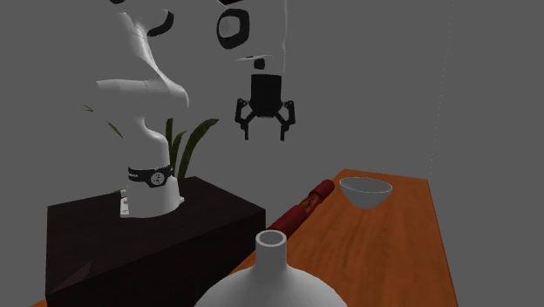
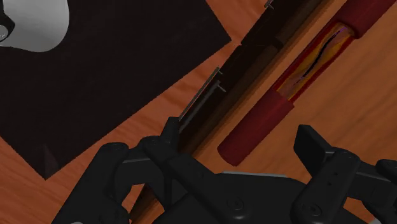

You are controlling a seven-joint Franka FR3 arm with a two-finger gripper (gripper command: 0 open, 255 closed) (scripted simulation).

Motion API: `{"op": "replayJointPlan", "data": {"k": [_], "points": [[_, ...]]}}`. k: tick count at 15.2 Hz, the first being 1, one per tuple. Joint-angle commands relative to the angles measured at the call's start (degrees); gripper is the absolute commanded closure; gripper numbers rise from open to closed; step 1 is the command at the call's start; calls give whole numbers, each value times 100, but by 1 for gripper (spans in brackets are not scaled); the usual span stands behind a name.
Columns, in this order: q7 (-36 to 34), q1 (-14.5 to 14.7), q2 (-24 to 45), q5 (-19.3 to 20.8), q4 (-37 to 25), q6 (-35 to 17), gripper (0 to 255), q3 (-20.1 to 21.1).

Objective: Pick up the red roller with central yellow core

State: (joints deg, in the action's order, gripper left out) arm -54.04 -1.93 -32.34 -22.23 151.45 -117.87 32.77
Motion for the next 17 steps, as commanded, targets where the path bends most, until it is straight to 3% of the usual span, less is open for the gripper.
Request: {"op": "replayJointPlan", "data": {"k": [1, 6, 8, 10, 12, 14, 15, 17], "points": [[-584, -126, 439, -44, -80, -364, 0, 395], [-2202, -670, 1789, 376, -449, -1256, 0, 1411], [-3042, -955, 2478, 886, -649, -1605, 0, 1799], [-4075, -1167, 3291, 1704, -885, -1901, 0, 2052], [-5182, -1069, 4141, 2671, -1176, -2077, 0, 1954], [-6074, -654, 4845, 3387, -1516, -2153, 0, 1540], [-6422, -400, 5138, 3624, -1696, -2178, 0, 1292], [-6562, -249, 5296, 3753, -1756, -2246, 0, 1130]]}}
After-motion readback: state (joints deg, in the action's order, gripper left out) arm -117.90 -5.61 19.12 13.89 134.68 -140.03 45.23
